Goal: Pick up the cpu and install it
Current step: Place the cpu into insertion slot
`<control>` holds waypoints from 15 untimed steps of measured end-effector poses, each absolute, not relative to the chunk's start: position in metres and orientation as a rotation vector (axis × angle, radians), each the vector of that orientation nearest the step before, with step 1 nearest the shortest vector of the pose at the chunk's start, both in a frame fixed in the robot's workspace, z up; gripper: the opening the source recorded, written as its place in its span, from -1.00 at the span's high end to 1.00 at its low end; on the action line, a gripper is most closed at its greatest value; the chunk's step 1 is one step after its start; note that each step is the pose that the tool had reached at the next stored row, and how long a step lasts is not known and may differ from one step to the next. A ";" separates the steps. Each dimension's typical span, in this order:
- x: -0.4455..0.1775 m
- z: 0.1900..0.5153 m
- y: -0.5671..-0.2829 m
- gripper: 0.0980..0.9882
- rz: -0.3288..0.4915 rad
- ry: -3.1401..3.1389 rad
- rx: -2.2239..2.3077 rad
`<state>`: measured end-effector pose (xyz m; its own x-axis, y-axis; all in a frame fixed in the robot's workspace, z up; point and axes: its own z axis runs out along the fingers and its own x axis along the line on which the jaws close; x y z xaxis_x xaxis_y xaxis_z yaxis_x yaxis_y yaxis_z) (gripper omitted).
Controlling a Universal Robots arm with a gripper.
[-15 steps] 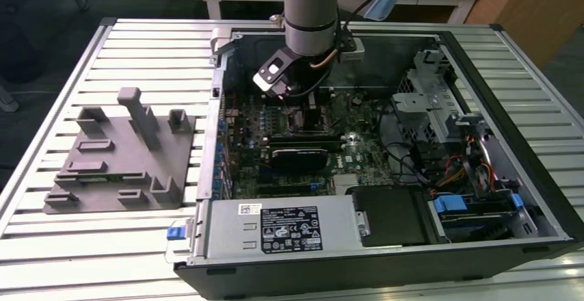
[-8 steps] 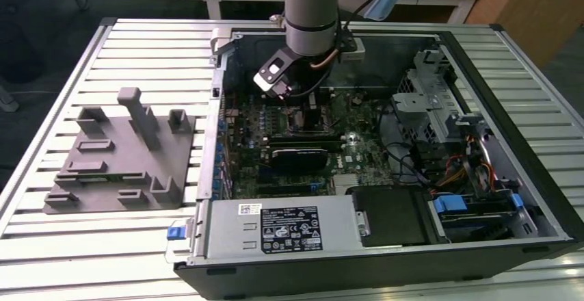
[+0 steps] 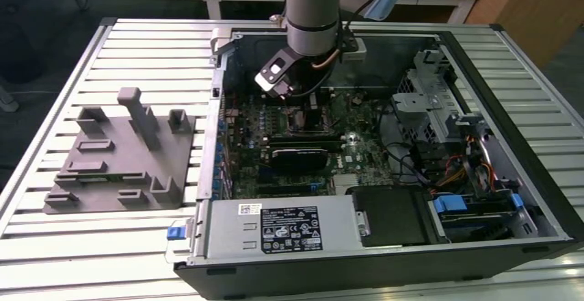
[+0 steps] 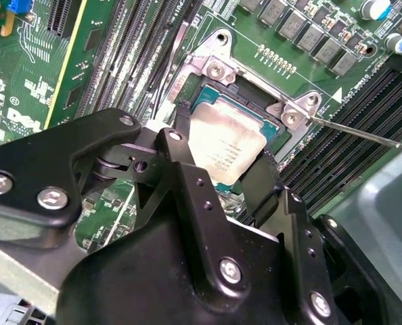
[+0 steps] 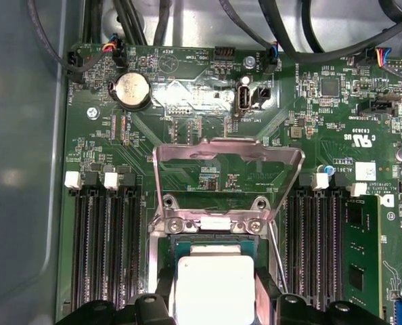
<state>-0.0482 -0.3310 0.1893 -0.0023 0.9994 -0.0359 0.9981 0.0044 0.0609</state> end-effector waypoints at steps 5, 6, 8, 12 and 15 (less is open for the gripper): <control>-0.048 0.189 -0.331 0.00 0.027 2.177 2.169; -0.048 0.189 -0.331 0.00 0.027 2.177 2.169; -0.048 0.189 -0.331 0.00 0.027 2.177 2.169; -0.048 0.189 -0.331 -0.01 0.028 2.177 2.169; -0.047 0.188 -0.330 -0.14 0.034 2.177 2.170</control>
<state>-0.0469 -0.3299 0.1879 -0.0023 0.9995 -0.0322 0.9980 0.0043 0.0635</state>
